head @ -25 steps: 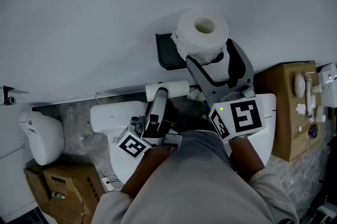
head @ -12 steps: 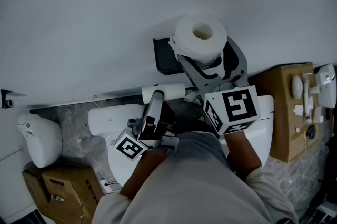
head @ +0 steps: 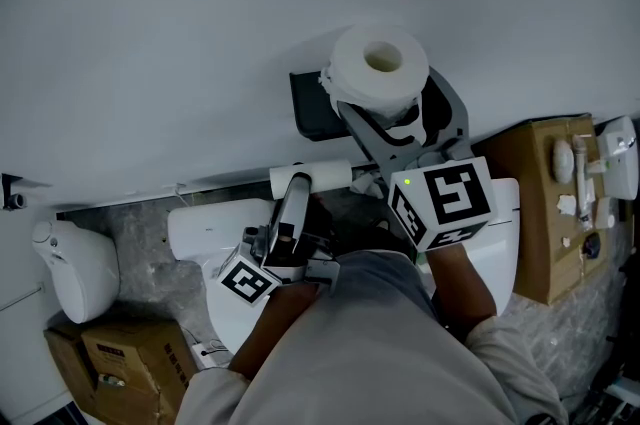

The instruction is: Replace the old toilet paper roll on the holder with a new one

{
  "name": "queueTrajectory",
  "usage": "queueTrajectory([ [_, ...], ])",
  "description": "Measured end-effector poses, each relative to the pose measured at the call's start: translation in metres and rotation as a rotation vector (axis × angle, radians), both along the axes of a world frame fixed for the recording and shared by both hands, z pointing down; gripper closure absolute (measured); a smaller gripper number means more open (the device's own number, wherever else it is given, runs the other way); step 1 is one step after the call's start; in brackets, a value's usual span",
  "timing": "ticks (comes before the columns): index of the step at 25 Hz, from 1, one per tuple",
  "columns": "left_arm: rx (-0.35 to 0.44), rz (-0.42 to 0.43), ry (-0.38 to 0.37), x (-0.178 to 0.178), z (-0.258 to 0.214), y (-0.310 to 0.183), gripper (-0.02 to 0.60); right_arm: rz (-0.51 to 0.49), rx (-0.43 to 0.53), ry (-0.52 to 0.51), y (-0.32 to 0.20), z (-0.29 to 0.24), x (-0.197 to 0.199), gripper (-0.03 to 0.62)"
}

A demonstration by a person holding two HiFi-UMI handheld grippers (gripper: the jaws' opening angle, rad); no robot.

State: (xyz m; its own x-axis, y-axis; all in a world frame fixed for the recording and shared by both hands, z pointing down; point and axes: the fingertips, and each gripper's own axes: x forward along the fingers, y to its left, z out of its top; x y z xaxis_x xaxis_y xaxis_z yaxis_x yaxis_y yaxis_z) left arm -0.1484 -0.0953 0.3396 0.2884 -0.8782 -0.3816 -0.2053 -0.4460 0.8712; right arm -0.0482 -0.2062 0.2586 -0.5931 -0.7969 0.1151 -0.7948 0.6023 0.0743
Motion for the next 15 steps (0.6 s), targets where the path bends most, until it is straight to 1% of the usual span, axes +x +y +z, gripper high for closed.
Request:
queueTrajectory([
  [5, 0.003, -0.008, 0.01, -0.0029, -0.0018, 0.0027, 0.407, -0.006, -0.006, 0.002, 0.0002, 0.0015, -0.0005, 0.157],
  [8, -0.002, -0.011, 0.002, -0.0037, -0.002, 0.0042, 0.407, -0.015, -0.013, -0.005, 0.0012, 0.0018, 0.0, 0.157],
  [13, 0.022, 0.0, 0.006, -0.0019, -0.0079, 0.0064, 0.407, -0.017, -0.013, -0.014, 0.004, 0.0011, 0.0024, 0.157],
  [15, 0.017, 0.001, 0.002, -0.0029, -0.0073, 0.0072, 0.407, -0.017, -0.013, -0.018, 0.0058, 0.0009, 0.0019, 0.157],
])
